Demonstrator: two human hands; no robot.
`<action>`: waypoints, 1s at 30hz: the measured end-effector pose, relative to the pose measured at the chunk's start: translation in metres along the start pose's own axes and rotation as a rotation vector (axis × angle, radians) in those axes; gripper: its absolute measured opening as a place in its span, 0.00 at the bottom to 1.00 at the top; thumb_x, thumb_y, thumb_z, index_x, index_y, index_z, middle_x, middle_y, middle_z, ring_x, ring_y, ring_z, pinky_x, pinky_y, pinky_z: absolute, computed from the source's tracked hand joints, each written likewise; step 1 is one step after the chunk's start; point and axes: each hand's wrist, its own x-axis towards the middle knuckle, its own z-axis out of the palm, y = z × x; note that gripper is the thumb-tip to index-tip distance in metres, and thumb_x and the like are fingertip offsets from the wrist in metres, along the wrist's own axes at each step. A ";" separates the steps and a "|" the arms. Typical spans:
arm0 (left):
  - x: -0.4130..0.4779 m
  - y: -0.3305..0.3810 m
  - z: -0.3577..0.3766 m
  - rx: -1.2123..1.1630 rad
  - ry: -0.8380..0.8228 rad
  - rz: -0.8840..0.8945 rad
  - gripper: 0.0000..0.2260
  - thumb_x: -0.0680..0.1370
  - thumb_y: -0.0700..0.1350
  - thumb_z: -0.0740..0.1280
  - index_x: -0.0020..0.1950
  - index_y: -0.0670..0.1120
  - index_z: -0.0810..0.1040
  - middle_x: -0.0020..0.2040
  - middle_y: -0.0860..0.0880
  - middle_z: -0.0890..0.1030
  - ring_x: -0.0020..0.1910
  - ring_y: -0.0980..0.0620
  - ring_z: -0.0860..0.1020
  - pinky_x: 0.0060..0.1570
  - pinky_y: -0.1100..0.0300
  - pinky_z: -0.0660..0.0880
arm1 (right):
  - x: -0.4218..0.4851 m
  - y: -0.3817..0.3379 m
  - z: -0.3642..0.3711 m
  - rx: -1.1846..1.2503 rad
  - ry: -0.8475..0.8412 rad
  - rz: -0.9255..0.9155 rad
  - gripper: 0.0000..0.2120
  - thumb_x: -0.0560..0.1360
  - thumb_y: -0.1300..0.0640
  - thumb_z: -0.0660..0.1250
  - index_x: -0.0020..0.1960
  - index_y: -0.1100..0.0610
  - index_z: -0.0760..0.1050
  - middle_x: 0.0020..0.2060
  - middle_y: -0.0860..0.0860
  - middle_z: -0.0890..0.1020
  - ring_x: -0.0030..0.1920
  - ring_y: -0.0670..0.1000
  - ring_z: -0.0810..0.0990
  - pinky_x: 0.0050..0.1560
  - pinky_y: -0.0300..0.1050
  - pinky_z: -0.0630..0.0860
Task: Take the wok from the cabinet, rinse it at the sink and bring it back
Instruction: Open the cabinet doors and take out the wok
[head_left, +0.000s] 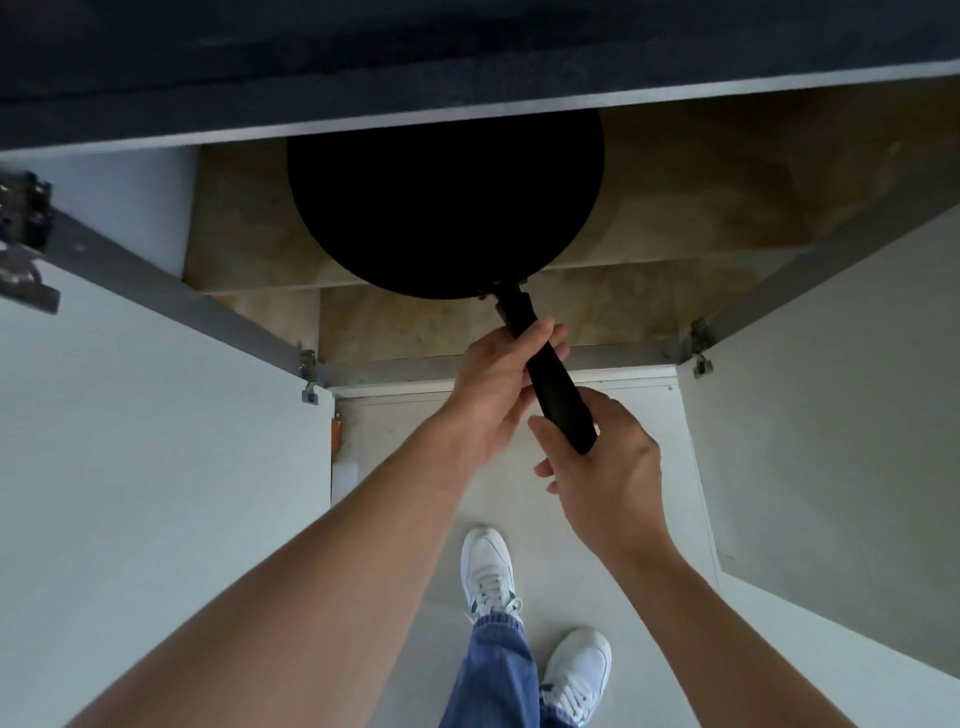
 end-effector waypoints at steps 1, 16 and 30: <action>0.003 0.001 0.001 -0.038 -0.011 -0.002 0.11 0.78 0.45 0.69 0.58 0.42 0.78 0.56 0.46 0.85 0.57 0.49 0.83 0.65 0.51 0.74 | 0.001 -0.002 -0.001 0.063 -0.020 0.047 0.07 0.77 0.57 0.71 0.54 0.51 0.77 0.37 0.54 0.84 0.29 0.45 0.83 0.30 0.40 0.81; 0.022 0.009 -0.019 -0.092 -0.153 -0.089 0.14 0.76 0.37 0.69 0.62 0.44 0.74 0.56 0.47 0.84 0.57 0.47 0.83 0.28 0.60 0.75 | 0.061 -0.016 -0.002 0.414 -0.519 0.388 0.04 0.76 0.59 0.72 0.48 0.59 0.80 0.31 0.50 0.81 0.28 0.50 0.78 0.29 0.42 0.77; 0.023 0.011 -0.030 -0.166 -0.193 -0.079 0.15 0.77 0.34 0.66 0.63 0.34 0.76 0.54 0.43 0.84 0.56 0.48 0.83 0.59 0.56 0.79 | 0.043 -0.014 0.022 0.408 -0.344 0.256 0.17 0.82 0.52 0.65 0.37 0.59 0.69 0.25 0.53 0.71 0.20 0.50 0.67 0.21 0.42 0.68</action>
